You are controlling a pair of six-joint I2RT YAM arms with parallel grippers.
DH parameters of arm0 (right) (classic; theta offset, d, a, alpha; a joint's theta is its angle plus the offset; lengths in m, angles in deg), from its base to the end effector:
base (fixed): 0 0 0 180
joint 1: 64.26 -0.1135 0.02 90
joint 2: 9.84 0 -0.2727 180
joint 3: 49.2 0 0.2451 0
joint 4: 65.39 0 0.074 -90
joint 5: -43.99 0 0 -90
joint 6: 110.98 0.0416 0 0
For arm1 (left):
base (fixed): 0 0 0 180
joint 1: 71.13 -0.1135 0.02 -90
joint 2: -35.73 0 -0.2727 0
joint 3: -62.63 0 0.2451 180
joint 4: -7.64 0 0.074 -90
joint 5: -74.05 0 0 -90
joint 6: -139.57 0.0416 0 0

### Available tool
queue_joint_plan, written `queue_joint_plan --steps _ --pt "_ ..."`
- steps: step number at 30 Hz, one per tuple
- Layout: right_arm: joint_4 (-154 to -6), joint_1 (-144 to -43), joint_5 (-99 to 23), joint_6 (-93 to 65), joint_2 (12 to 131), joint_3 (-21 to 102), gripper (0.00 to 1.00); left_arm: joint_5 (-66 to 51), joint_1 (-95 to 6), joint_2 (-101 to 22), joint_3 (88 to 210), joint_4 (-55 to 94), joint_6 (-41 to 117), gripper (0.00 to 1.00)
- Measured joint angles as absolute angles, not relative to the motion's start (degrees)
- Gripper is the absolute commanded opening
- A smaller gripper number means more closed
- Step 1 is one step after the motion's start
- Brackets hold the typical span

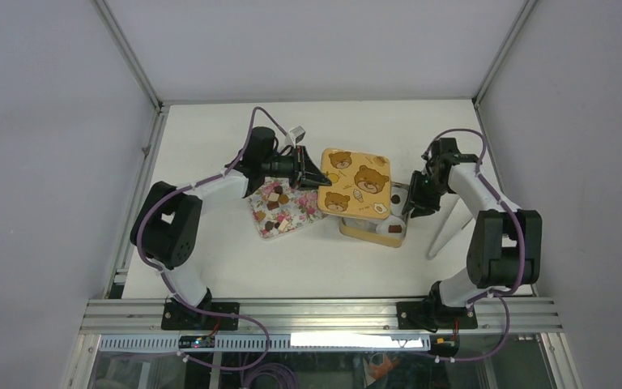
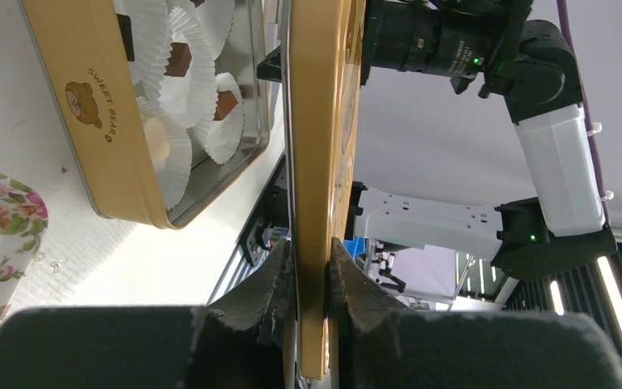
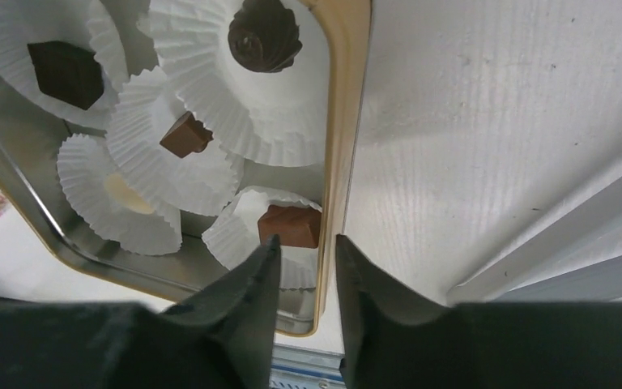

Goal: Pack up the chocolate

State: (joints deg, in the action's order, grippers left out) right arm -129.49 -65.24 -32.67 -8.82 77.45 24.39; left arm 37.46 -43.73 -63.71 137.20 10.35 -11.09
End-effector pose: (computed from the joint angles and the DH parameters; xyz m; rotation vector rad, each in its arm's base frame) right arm 0.2692 0.0142 0.2160 0.2493 2.9234 0.3767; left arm 0.3173 -0.2021 0.2337 0.0135 2.4095 -1.8042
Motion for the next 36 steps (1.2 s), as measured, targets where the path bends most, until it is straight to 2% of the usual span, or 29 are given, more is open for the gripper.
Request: queue_joint_plan --steps 5,10,12,16,20,29,36 --pt "-130.1 -65.0 -32.7 -7.6 74.0 24.6 0.48 37.4 -43.7 -66.7 139.3 12.9 -8.6 0.00" --pt "-130.6 -58.6 -26.1 -5.6 66.3 26.2 0.71 37.9 -43.7 -70.4 142.8 16.8 -5.7 0.00" --pt "-129.8 -55.1 -21.7 -4.1 62.2 26.3 0.75 38.2 -43.7 -70.5 143.2 18.5 -4.4 0.00" --pt "-127.6 -53.5 -14.2 -1.7 57.1 26.2 0.76 38.6 -43.4 -71.5 146.2 21.1 -2.3 0.00" --pt "-126.4 -53.7 -11.5 -0.9 58.0 24.4 0.77 38.7 -41.8 -74.6 150.5 21.9 -1.2 0.00" --pt "-126.8 -53.7 -13.3 -0.7 60.4 21.4 0.77 38.5 -36.5 -83.1 157.4 22.9 -0.8 0.00" --pt "-126.1 -52.6 -16.0 -0.3 63.3 17.4 0.76 37.9 -35.0 -84.3 158.0 23.5 -1.3 0.00"
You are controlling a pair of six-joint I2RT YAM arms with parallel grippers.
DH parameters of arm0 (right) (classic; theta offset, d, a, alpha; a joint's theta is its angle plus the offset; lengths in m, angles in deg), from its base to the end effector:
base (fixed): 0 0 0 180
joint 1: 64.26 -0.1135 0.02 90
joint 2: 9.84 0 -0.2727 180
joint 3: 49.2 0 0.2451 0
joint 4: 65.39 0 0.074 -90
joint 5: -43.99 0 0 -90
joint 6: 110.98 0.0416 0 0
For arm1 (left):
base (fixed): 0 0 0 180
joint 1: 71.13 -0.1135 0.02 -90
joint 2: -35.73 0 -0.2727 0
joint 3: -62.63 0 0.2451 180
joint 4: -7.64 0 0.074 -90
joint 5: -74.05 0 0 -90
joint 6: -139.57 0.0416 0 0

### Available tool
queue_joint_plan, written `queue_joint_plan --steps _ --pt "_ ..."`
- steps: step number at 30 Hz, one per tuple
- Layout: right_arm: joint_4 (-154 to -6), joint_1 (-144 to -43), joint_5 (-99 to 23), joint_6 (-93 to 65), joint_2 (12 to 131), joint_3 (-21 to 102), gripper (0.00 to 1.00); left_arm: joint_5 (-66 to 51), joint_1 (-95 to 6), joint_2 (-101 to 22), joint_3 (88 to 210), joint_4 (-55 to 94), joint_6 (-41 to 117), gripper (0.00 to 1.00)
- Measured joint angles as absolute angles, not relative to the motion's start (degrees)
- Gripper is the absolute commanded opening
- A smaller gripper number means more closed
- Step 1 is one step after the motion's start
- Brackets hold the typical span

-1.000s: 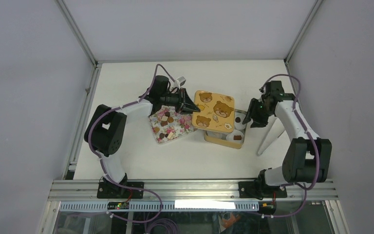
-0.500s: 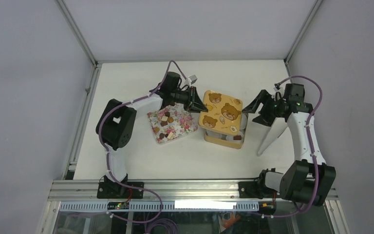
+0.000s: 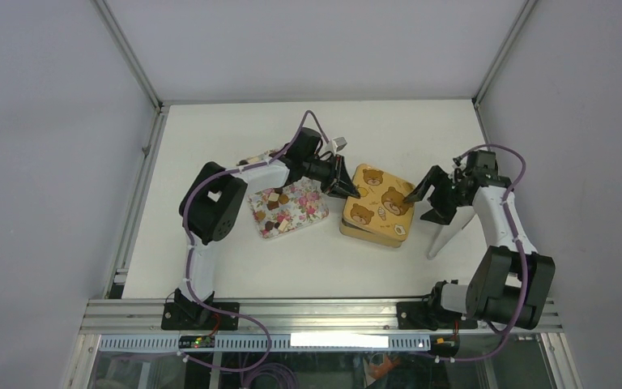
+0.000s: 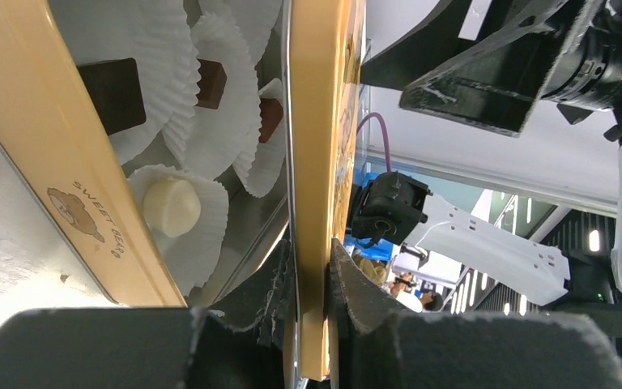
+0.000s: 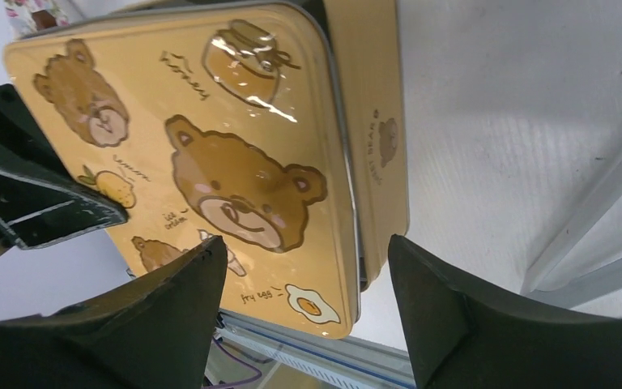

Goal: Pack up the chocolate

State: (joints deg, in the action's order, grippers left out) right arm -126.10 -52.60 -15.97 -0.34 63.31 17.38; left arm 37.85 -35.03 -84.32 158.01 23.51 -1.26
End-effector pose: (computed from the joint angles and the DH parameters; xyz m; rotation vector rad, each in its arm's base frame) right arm 0.2265 -0.0255 0.2450 0.6091 2.6250 0.7621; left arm 0.3472 -0.2947 0.1832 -0.2615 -2.5804 1.7302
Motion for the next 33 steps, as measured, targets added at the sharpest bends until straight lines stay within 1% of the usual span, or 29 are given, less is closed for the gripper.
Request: queue_joint_plan --steps 26,27,29,33 --pt "-121.6 -52.7 -15.8 -0.9 70.2 12.2 0.72 36.4 -34.7 -86.9 155.6 18.8 -4.9 0.00" --pt "-121.4 -52.8 -15.8 -0.9 70.5 12.2 0.71 36.3 -34.7 -86.9 155.6 18.8 -4.9 0.01" --pt "-121.1 -53.1 -15.8 -0.9 71.1 12.2 0.71 36.1 -34.7 -86.9 155.6 19.0 -4.8 0.08" --pt "-120.2 -54.2 -15.8 -0.9 72.4 11.9 0.69 35.1 -34.7 -86.9 155.6 20.8 -3.4 0.26"
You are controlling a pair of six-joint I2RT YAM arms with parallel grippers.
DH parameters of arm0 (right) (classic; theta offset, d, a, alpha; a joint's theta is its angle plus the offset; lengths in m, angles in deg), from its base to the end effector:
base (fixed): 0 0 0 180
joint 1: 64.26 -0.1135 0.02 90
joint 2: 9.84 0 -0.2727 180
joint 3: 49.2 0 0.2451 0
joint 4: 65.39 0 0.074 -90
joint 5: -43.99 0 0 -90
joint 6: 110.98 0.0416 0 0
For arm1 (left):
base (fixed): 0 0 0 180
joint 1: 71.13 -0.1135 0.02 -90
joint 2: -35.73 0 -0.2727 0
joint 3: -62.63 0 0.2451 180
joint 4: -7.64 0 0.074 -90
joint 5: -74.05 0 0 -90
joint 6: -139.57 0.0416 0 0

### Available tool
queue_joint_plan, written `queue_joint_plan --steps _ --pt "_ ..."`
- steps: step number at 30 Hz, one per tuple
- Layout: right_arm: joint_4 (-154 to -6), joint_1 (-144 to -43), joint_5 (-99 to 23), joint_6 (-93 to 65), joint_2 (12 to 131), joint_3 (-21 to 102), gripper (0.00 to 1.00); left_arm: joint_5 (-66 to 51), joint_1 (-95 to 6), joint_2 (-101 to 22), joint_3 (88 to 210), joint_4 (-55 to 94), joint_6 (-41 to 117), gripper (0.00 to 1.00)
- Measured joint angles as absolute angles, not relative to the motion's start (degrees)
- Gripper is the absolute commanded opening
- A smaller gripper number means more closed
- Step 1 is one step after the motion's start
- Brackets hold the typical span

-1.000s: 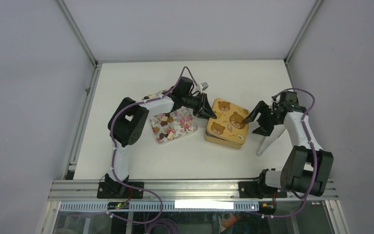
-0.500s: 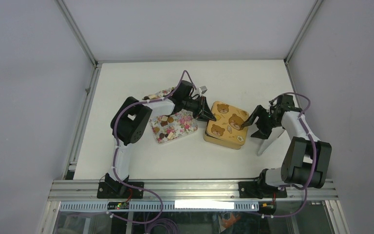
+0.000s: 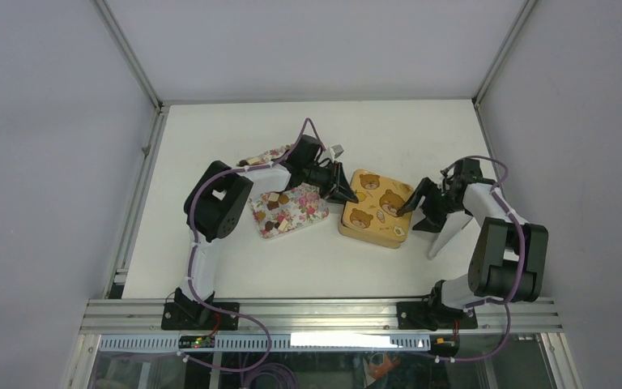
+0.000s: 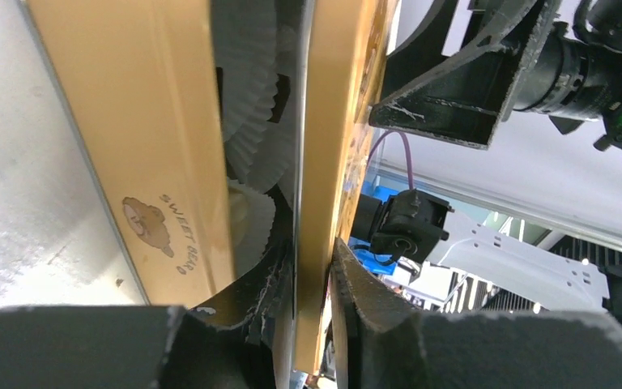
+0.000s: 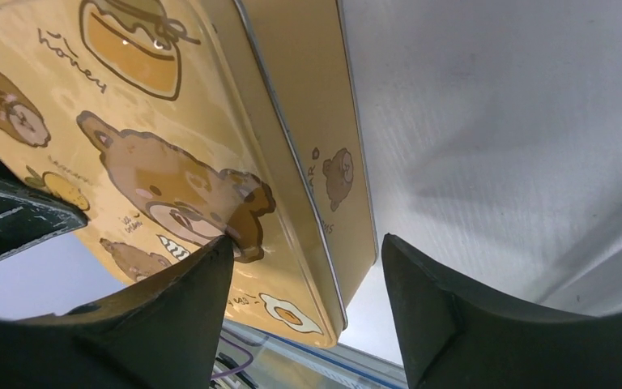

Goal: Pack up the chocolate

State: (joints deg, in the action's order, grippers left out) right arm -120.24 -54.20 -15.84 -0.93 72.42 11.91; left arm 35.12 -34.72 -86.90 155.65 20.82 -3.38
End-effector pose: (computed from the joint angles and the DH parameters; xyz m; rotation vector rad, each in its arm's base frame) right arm 0.2385 -0.0211 0.1886 0.6473 2.7686 0.7934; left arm 0.3459 -0.2953 0.1540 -0.1609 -2.6140 1.6586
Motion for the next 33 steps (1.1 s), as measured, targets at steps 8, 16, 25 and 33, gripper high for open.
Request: queue_joint_plan --steps 8,16,25,33 --pt "-118.2 -56.5 -15.1 -0.3 73.6 11.6 0.59 31.9 -34.7 -86.2 158.0 28.8 1.7 0.49" --pt "-116.9 -57.8 -13.8 0.2 74.7 11.6 0.57 27.8 -34.3 -84.6 160.7 37.3 6.4 0.60" --pt "-116.6 -58.6 -13.2 0.4 75.2 11.6 0.57 22.0 -33.7 -83.4 164.7 47.3 12.1 0.70" --pt "-116.9 -59.0 -13.2 0.4 75.7 12.0 0.57 17.0 -33.6 -80.8 165.6 52.9 15.7 0.81"
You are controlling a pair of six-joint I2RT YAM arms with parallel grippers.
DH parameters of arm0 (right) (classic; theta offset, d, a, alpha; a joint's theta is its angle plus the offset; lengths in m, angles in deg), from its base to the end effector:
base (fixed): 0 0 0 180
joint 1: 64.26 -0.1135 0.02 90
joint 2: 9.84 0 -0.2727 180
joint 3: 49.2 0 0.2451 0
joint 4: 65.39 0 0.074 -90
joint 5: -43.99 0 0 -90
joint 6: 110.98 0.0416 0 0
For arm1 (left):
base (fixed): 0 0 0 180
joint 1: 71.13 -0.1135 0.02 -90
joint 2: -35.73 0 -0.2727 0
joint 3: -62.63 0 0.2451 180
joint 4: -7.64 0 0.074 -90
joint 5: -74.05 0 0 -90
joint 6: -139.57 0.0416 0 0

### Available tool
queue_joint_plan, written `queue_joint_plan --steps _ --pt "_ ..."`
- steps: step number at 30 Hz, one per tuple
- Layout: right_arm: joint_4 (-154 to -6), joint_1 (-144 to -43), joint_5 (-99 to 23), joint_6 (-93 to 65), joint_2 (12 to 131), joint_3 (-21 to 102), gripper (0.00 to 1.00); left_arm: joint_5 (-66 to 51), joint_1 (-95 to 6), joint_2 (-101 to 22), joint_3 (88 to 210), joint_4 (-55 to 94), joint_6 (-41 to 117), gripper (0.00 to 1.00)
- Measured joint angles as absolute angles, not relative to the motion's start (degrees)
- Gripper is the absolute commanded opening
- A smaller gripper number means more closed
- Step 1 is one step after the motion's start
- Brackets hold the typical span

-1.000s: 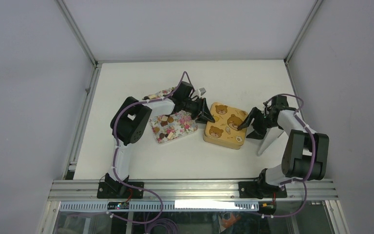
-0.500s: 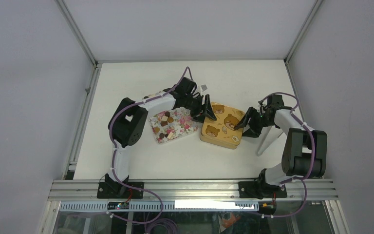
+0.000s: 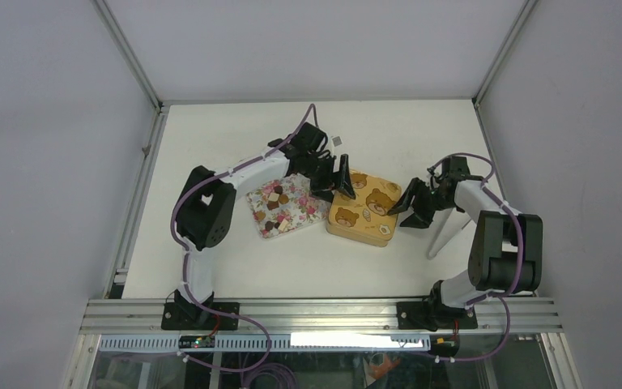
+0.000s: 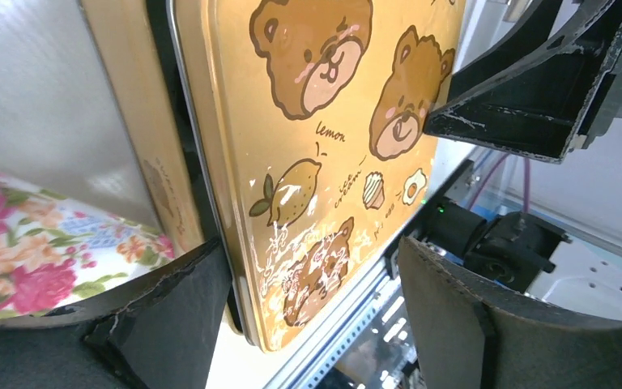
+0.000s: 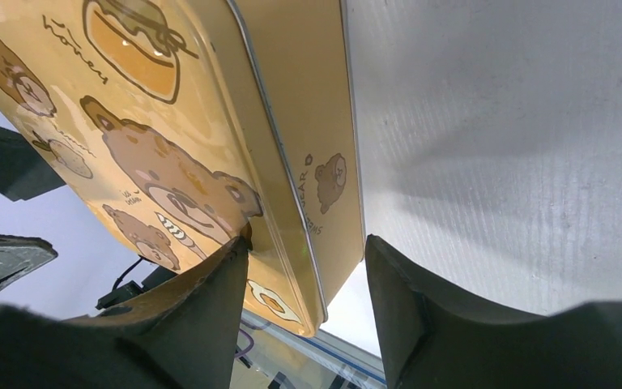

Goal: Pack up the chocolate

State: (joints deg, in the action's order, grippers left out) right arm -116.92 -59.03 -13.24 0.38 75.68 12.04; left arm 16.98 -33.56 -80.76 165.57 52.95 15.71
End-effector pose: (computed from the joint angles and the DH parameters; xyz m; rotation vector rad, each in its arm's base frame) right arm 0.2499 -0.0003 0.1789 0.5541 2.7984 0.8797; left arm 0.3320 -0.2839 0.2069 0.3227 2.8050 -1.1330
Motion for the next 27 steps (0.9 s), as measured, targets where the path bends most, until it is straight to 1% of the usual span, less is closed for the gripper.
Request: queue_joint_plan --steps 1,2,4,9,13,16,22,27 --pt "-116.9 -59.1 -13.2 0.4 75.8 12.2 0.57 16.1 -33.5 -80.4 165.9 53.9 16.2 0.91" --pt "-117.1 -59.2 -13.2 0.4 75.9 12.3 0.57 15.3 -33.5 -80.1 166.4 54.9 16.8 0.98" --pt "-117.1 -59.4 -13.3 0.4 76.1 12.5 0.57 13.9 -33.4 -79.9 167.7 56.6 17.6 0.99" --pt "-117.2 -59.7 -13.7 0.4 76.2 12.7 0.57 5.4 -33.3 -79.6 168.7 61.7 20.6 0.99" --pt "-117.2 -59.8 -13.7 0.4 76.2 12.7 0.57 1.9 -33.5 -79.6 168.7 64.0 22.0 0.99" --pt "-117.2 -59.9 -13.7 0.4 76.2 12.7 0.57 2.0 -33.5 -79.8 169.2 64.5 22.3 0.97" --pt "-117.4 -60.2 -13.9 0.4 76.3 13.0 0.56 5.7 -33.8 -81.8 170.0 62.8 22.2 0.88" --pt "-117.4 -60.7 -13.7 0.7 76.5 13.4 0.47 11.0 -34.7 -84.5 169.3 60.0 21.2 0.76"
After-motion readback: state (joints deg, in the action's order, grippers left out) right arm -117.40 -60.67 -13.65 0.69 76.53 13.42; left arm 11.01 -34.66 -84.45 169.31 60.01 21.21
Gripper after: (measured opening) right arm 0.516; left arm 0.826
